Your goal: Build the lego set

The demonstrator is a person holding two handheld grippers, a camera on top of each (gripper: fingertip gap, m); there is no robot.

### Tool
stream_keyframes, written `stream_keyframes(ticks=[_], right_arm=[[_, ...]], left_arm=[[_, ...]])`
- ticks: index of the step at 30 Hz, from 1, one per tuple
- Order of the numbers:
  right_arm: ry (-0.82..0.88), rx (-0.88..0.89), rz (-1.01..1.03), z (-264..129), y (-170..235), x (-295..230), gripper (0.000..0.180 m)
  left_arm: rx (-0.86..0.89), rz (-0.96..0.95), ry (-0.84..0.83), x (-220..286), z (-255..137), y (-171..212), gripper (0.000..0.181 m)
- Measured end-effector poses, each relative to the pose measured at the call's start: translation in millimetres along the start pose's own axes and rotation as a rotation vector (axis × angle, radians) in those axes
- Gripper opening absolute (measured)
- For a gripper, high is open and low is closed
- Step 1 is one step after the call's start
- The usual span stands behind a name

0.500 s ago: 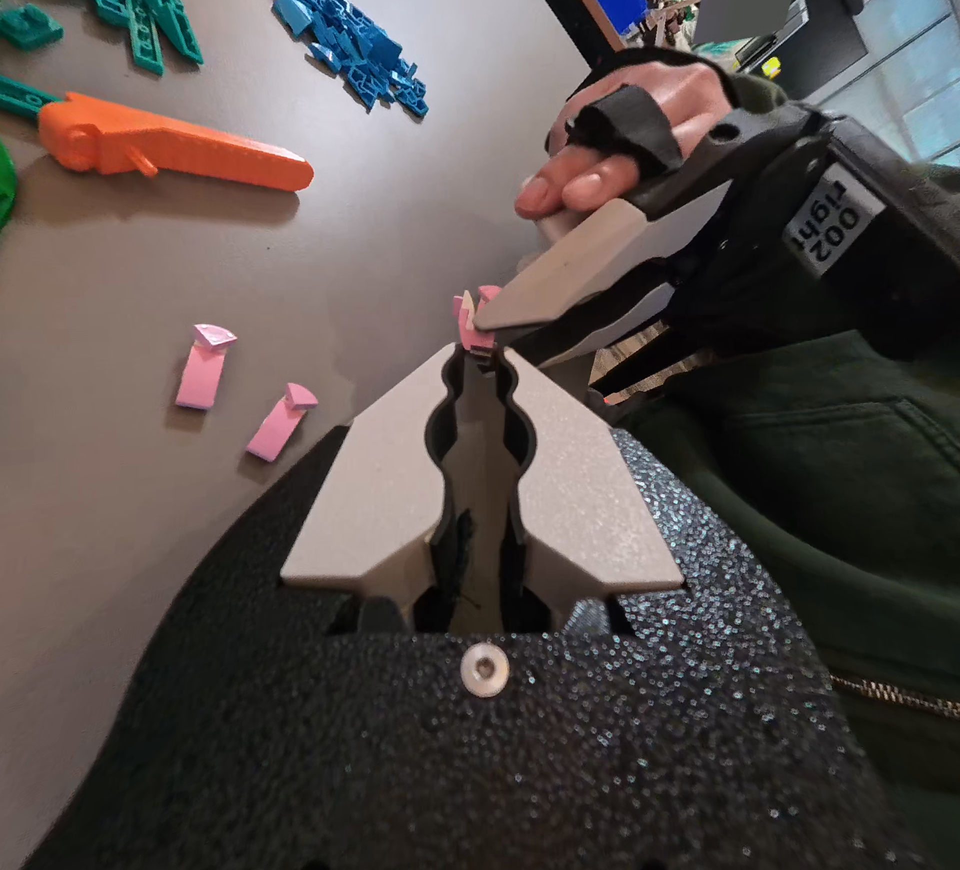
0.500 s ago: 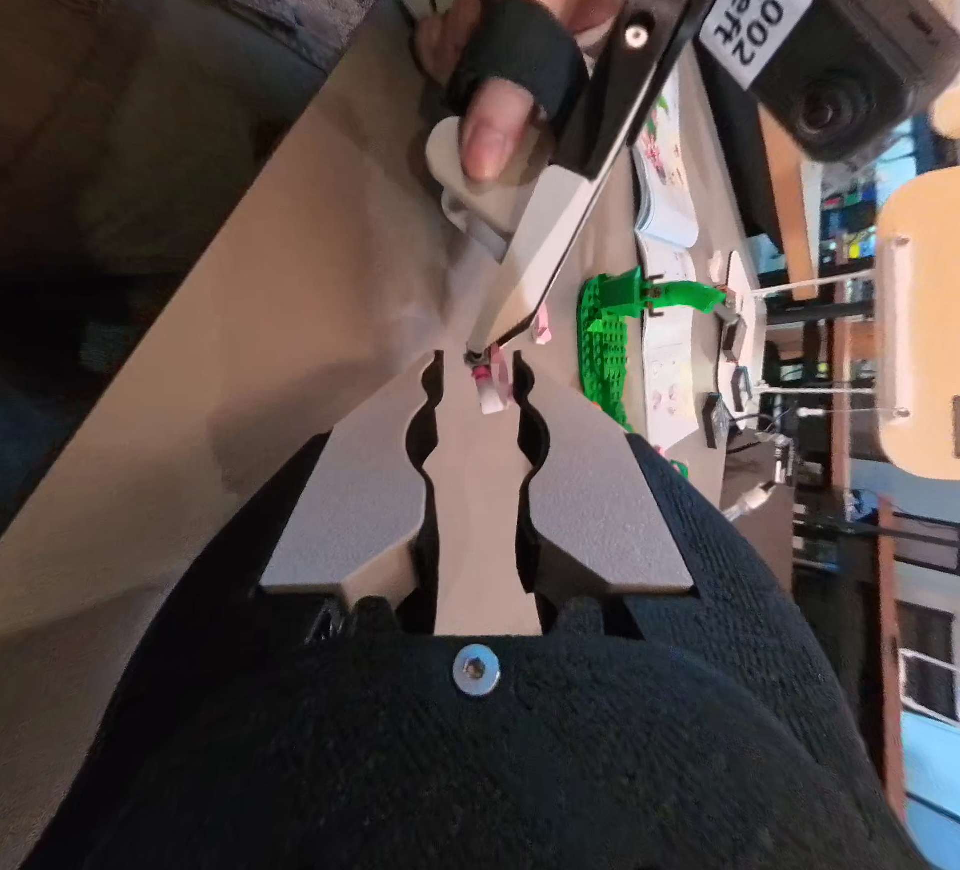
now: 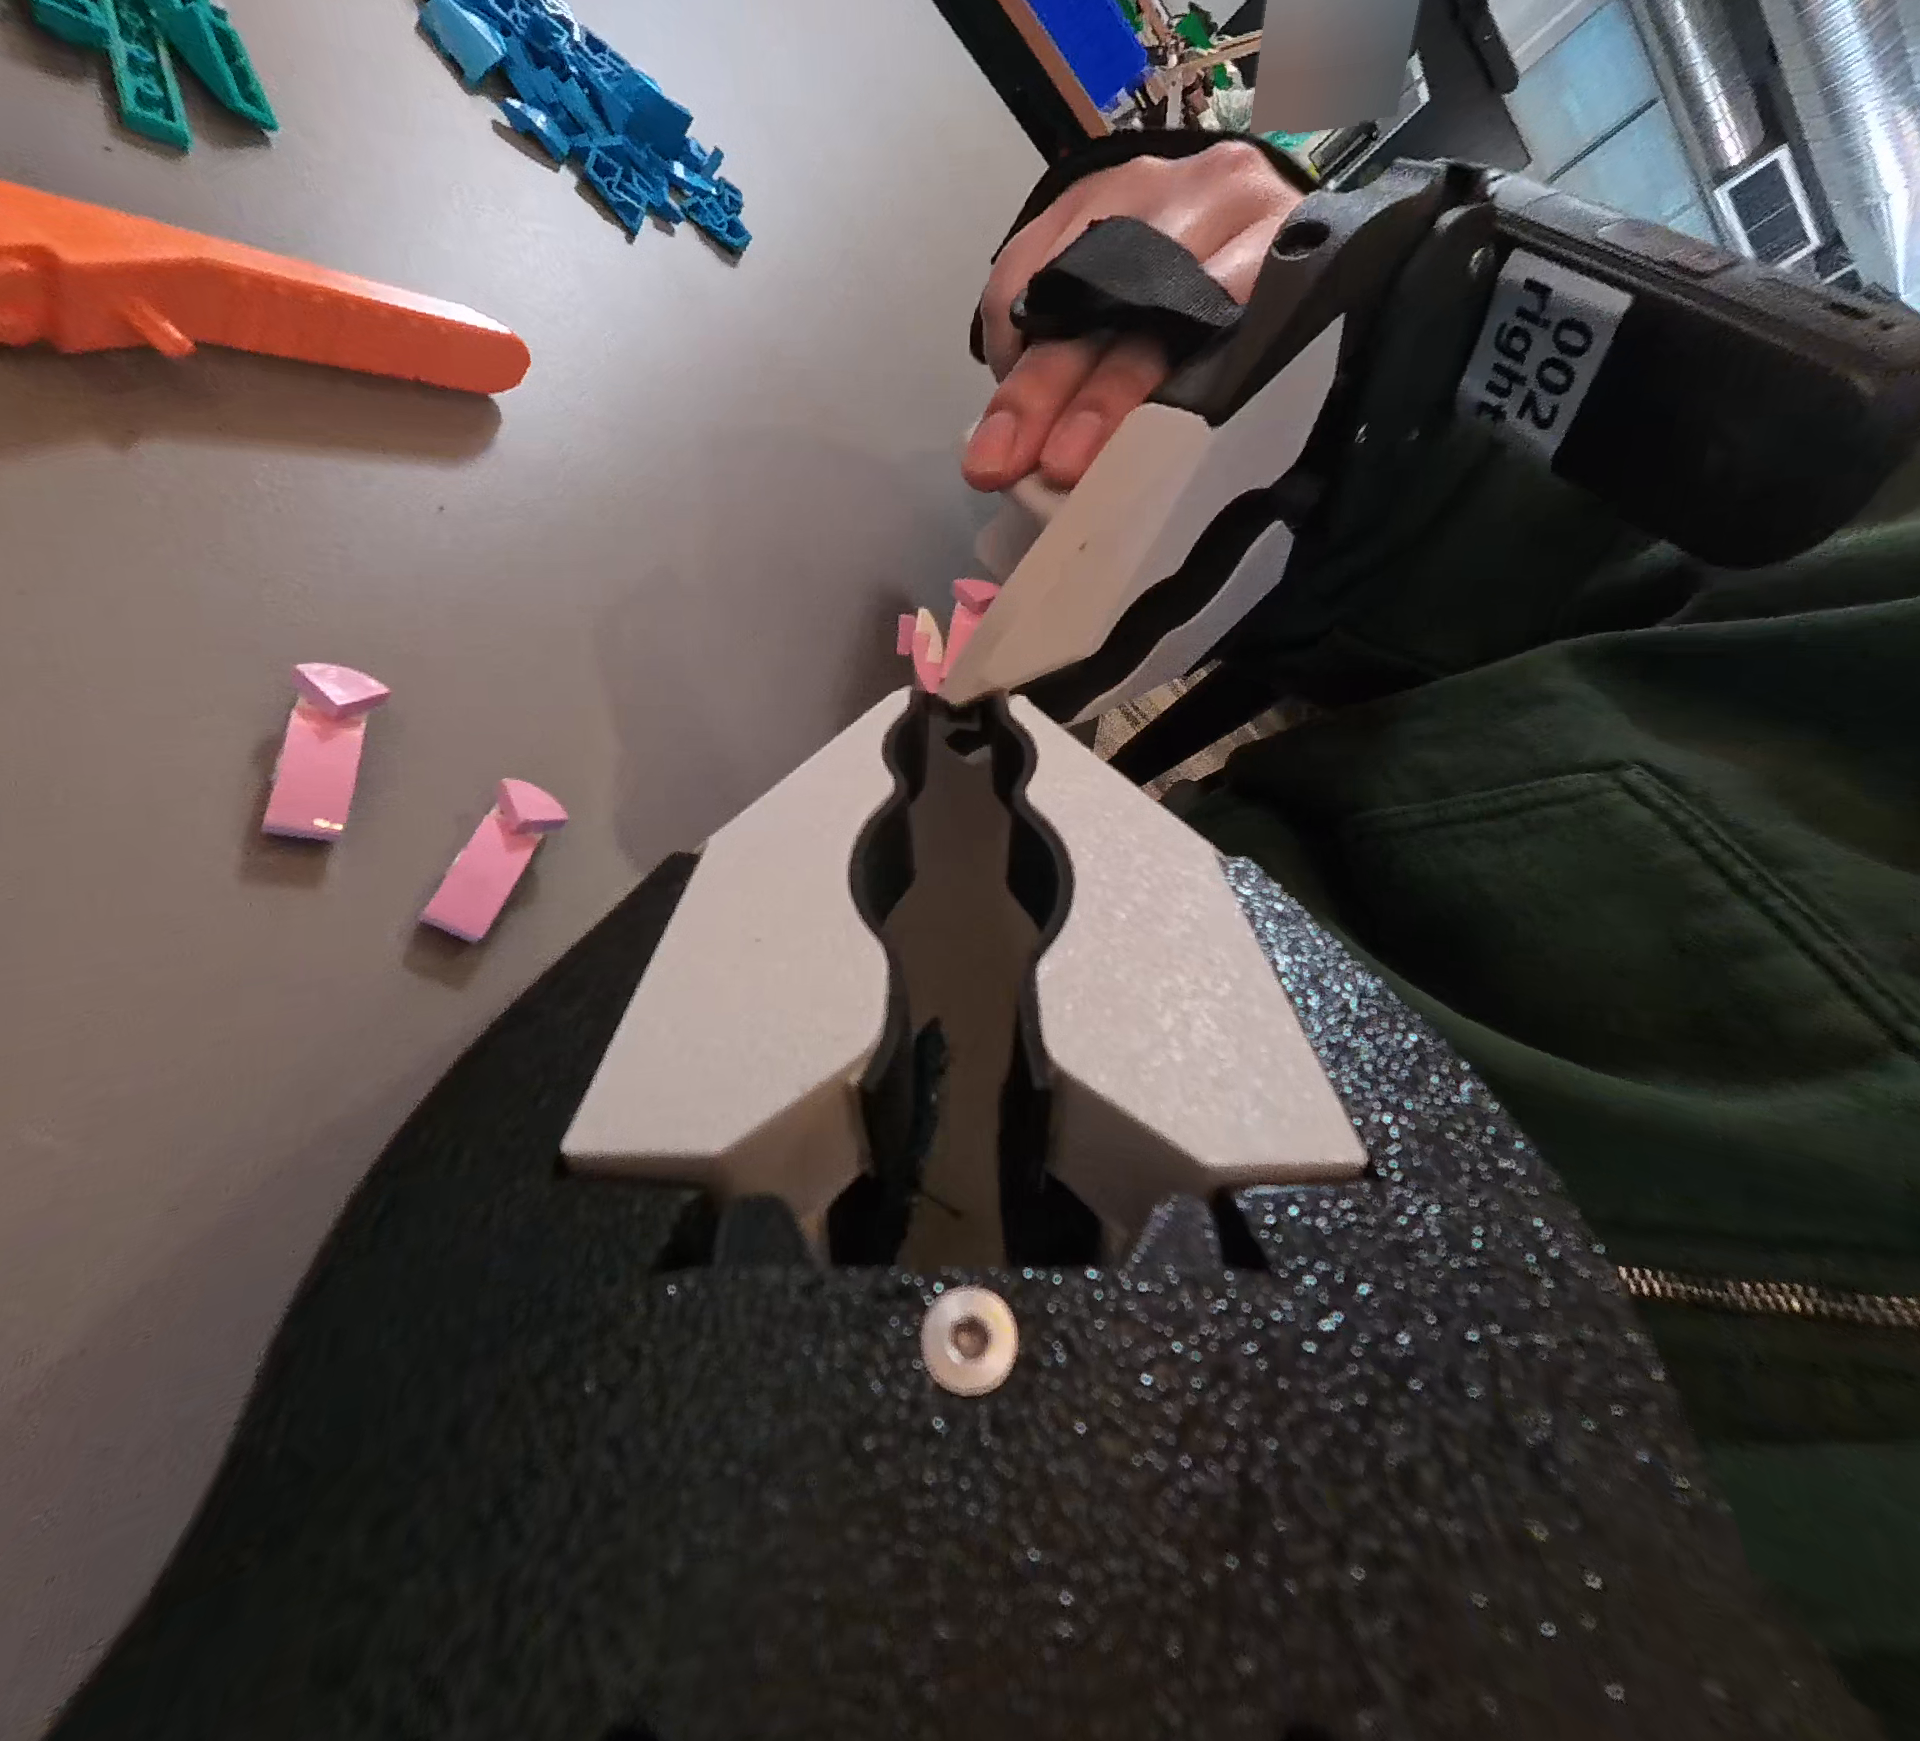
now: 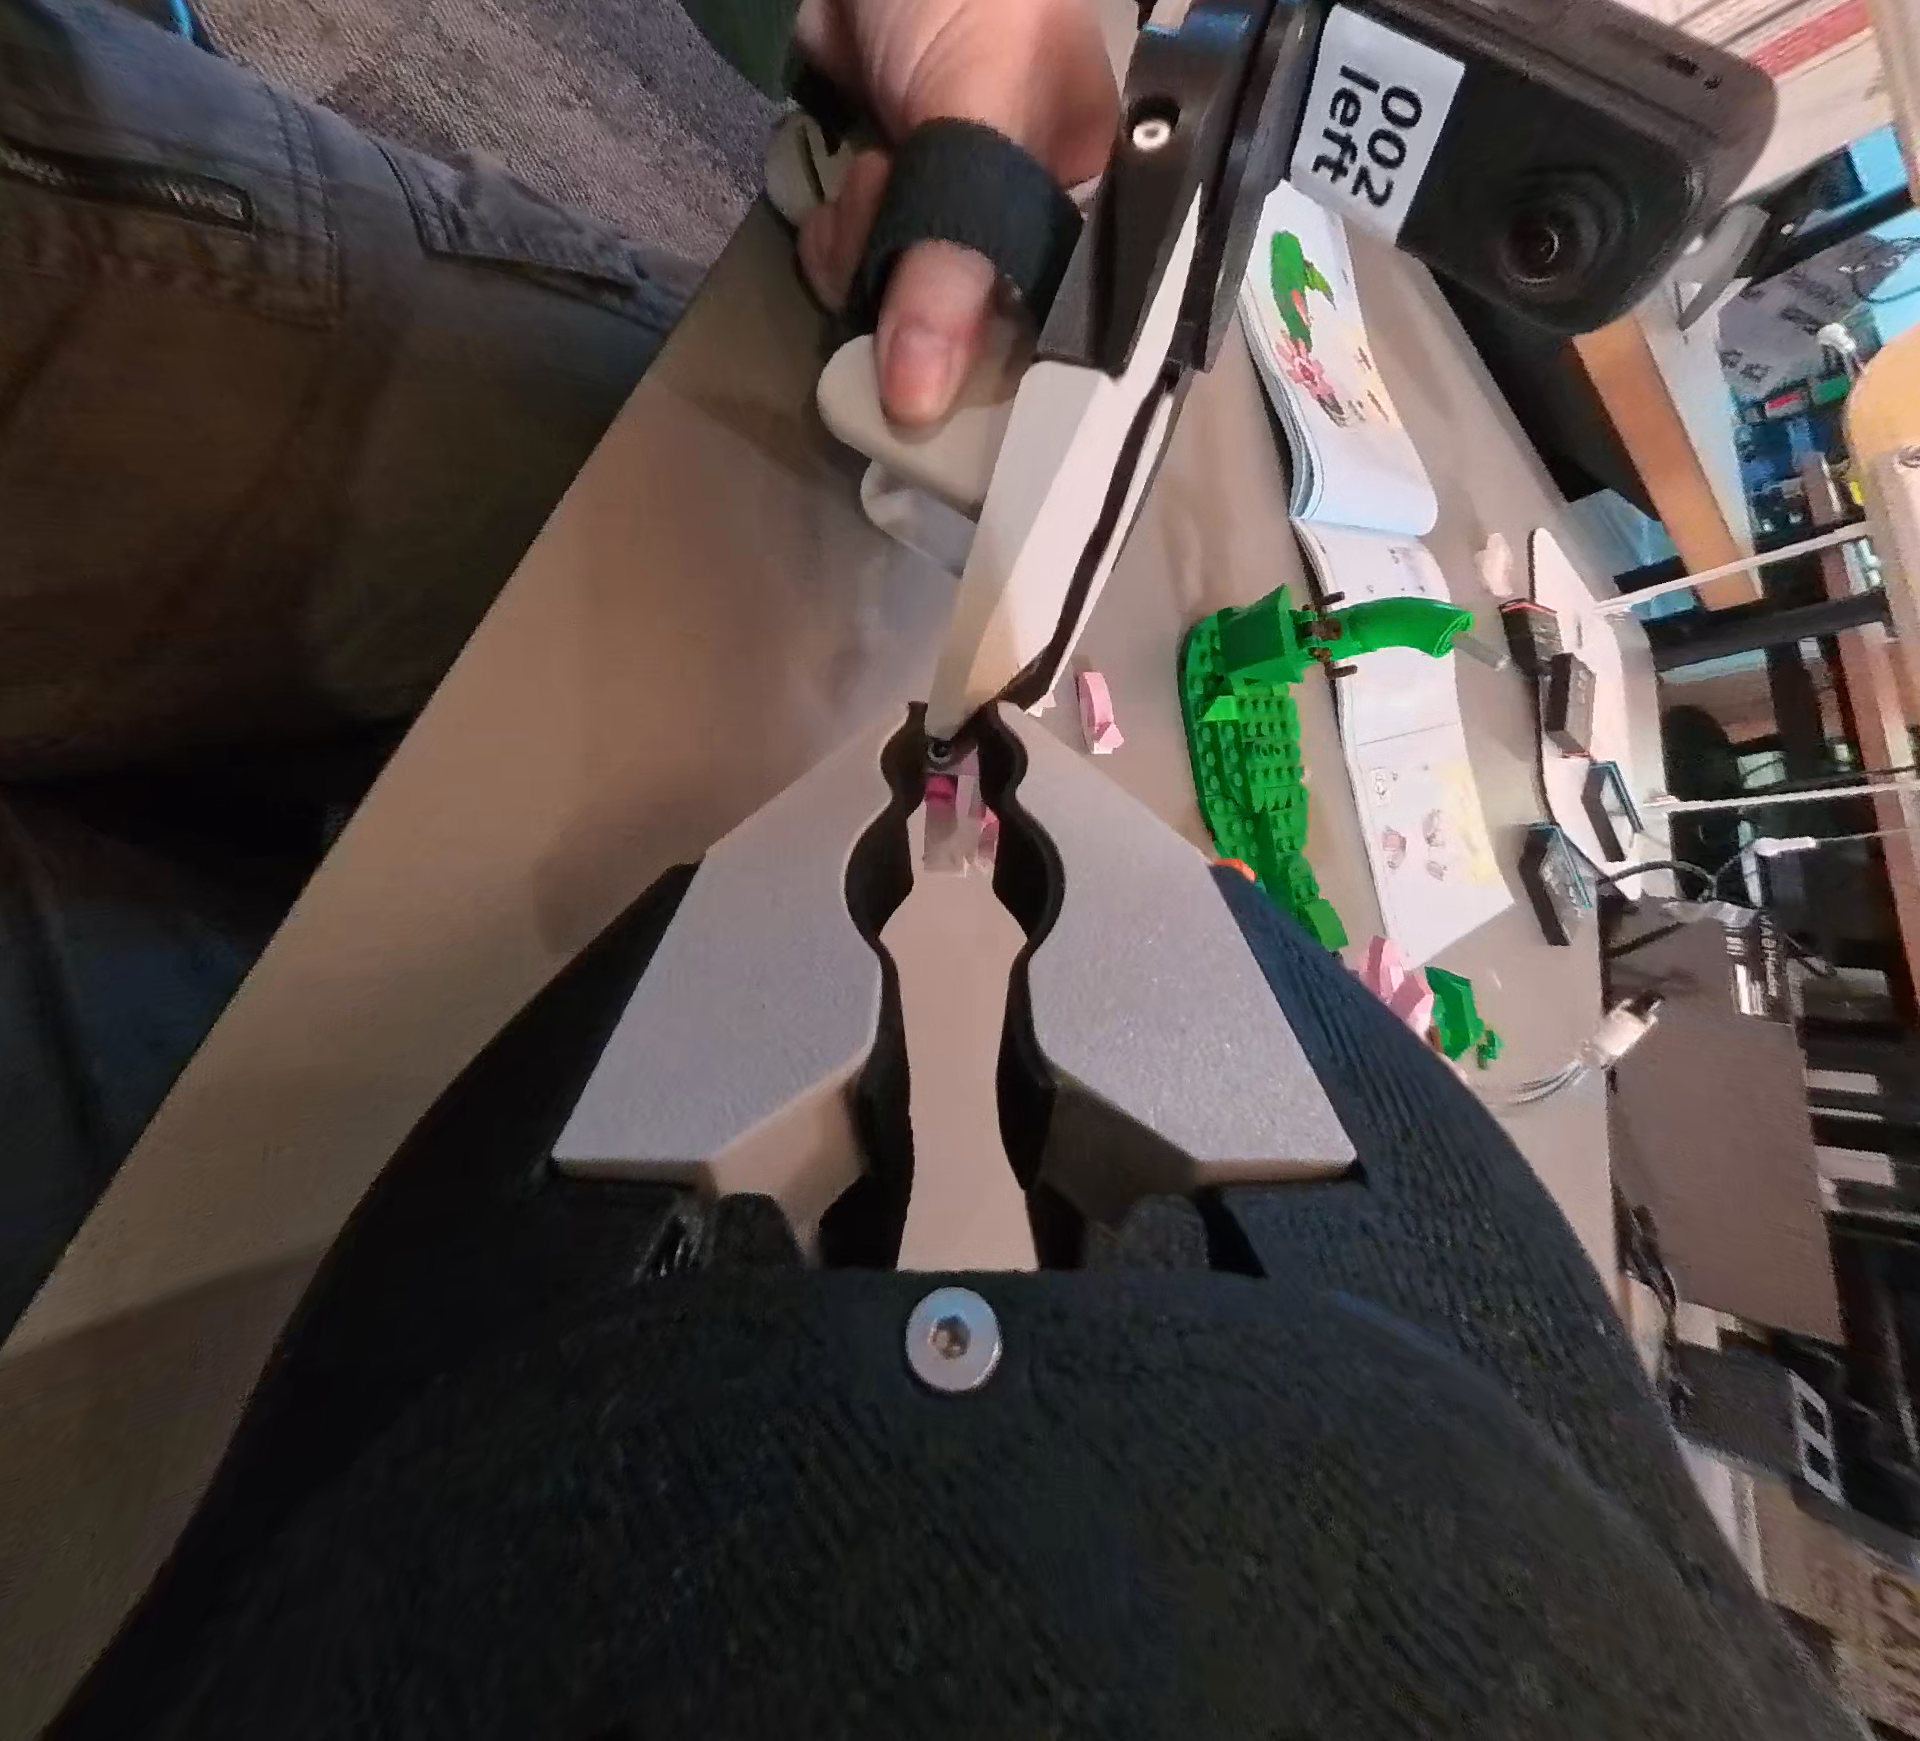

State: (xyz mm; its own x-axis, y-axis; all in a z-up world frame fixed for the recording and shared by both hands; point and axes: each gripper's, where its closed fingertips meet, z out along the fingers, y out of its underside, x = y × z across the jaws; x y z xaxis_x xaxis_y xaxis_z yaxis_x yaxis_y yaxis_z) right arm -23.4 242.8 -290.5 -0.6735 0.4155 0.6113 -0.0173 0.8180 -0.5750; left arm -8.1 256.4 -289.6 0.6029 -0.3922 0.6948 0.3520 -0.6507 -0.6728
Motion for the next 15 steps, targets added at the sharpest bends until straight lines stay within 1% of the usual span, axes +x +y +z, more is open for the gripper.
stream_keyframes(ticks=[4,8,15], right_arm=[[0.073,0.028,0.030,-1.5,-0.3,8.2,0.010],[0.112,0.019,0.008,-4.7,0.3,12.6,0.021],[0.118,0.002,-0.056,-6.1,-0.8,12.8,0.018]], left_arm=[[0.040,-0.027,0.014,-0.6,-3.6,-5.6,0.010],[0.044,-0.030,0.021,0.2,-3.9,-6.0,0.010],[0.054,-0.034,0.033,1.4,-4.9,-7.4,0.008]])
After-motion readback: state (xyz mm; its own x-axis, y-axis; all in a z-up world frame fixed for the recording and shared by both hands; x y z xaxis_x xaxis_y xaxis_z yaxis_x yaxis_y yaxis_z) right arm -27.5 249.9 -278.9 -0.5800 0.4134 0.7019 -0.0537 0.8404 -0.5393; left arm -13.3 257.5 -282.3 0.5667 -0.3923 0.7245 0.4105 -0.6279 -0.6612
